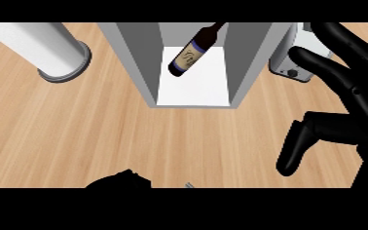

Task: Pick up the wine, place it into the cabinet and close the cabinet

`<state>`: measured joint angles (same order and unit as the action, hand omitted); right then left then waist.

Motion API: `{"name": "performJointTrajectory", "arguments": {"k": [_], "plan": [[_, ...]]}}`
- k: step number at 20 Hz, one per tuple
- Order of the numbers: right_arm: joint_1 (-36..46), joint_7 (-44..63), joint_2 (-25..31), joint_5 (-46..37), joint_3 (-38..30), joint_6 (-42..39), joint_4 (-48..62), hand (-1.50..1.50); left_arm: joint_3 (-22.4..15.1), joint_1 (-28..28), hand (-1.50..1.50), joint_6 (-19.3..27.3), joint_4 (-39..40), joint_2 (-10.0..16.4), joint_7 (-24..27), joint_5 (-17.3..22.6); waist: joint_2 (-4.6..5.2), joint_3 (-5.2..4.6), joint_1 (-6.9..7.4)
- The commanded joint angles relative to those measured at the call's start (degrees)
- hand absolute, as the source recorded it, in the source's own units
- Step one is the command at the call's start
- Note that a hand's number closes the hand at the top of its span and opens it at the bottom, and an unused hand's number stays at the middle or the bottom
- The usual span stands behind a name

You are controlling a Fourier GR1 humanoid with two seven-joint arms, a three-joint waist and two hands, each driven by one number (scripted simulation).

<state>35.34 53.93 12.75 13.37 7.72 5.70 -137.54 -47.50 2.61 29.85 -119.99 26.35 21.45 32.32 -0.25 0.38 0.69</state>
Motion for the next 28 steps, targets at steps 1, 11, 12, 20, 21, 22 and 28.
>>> {"name": "performJointTrajectory", "arguments": {"k": [1, 11, 12, 20, 21, 22, 28], "plan": [[-0.03, 3.62, -4.31, 7.82, 6.77, 0.12, -3.79, 1.5, 2.89, 4.02, 1.5, -4.7, -5.14, 5.57, 1.6, 2.71, -0.19, -0.51, 0.79], [9.29, 7.46, -12.54, -3.99, 22.48, 5.5, 2.72, 1.5, 24.28, 18.51, 1.5, -21.94, -5.66, 19.03, 10.01, 16.25, -0.52, -0.71, 1.09], [11.76, 2.61, -12.59, -5.45, 24.32, 6.96, 8.93, 1.5, 26.24, 18.28, 1.5, -21.74, -7.44, 19.25, 9.3, 17.53, -0.24, -0.65, 1.59], [24.47, -5.38, -12.72, -10.31, 27.11, 15.08, 28.06, 1.5, 39.95, 23.59, 1.5, -38.7, -1.87, 26.41, 9.97, 27.6, 0.0, -0.63, 2.57], [25.94, -8.35, -12.73, -8.57, 26.59, 15.66, 31.23, 1.5, 39.18, 22.72, 1.5, -40.14, 0.36, 25.71, 9.76, 27.11, 0.27, -0.59, 1.99], [26.86, -9.71, -12.73, -8.97, 26.0, 16.67, 34.39, 1.5, 41.08, 24.56, 1.5, -39.57, -3.11, 27.03, 8.56, 29.28, 0.21, -0.54, 2.72], [34.5, -17.81, -12.74, -5.96, 21.53, 18.52, 52.16, 1.5, 44.24, 26.47, 1.5, -46.84, 1.78, 27.17, 9.76, 29.24, 0.76, -0.59, 3.34]]}}
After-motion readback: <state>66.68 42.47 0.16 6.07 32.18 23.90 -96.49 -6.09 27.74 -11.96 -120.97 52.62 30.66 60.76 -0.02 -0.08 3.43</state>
